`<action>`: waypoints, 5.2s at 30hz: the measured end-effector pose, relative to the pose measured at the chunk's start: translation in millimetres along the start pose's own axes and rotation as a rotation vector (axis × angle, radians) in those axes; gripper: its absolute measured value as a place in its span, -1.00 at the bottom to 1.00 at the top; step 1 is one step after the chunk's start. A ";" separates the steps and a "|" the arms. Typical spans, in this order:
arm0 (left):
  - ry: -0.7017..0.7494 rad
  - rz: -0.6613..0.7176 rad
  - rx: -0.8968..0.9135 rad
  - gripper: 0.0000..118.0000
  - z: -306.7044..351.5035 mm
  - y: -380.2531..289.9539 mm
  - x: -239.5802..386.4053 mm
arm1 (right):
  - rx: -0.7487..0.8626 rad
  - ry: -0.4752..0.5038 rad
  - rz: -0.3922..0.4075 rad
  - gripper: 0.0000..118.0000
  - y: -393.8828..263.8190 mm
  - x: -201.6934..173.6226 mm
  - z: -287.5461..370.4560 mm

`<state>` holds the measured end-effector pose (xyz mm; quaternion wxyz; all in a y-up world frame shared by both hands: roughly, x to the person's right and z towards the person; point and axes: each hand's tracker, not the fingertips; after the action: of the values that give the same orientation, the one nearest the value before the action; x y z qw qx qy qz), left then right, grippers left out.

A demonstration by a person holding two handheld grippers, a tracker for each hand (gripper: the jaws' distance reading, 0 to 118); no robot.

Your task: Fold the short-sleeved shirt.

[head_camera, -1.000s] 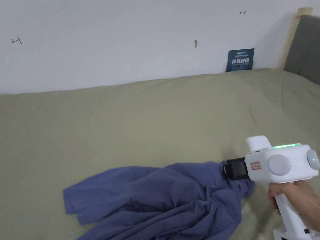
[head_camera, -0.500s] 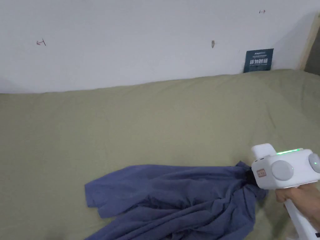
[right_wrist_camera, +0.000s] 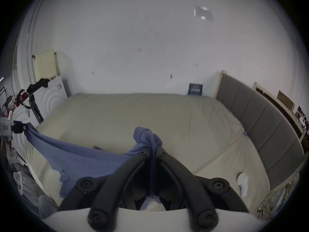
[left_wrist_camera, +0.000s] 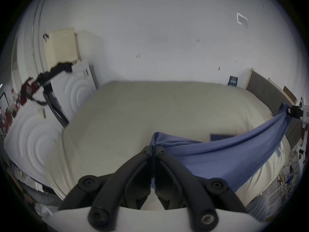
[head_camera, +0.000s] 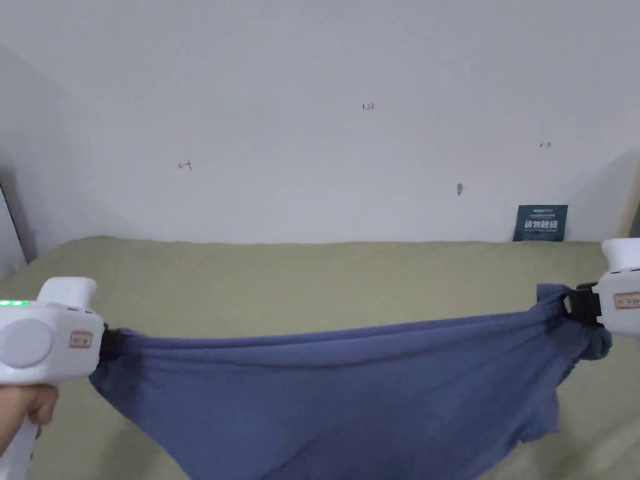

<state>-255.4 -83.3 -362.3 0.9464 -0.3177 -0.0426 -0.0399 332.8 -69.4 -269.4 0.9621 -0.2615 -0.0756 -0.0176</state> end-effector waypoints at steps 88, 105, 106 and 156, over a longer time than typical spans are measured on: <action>-0.087 0.113 -0.203 0.77 -14.1 -218.2 7.4 | -0.218 -0.055 -0.142 1.00 -264.0 4.9 15.5; -0.097 0.018 0.401 -1.00 93.3 -170.7 102.2 | 0.335 -0.026 -0.008 -0.98 -184.7 -145.3 110.2; -0.092 0.026 0.409 -1.00 93.2 -176.0 103.1 | 0.370 -0.035 -0.016 -0.97 -189.2 -149.8 111.1; -0.258 0.068 -0.384 -0.96 -81.3 -235.7 -10.6 | -0.100 0.064 0.005 -0.97 -208.7 -124.2 -29.1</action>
<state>-285.6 -319.4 -287.1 0.8562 -0.4954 -0.1441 0.0255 198.7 -264.9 -208.9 0.9498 -0.3087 -0.0430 -0.0273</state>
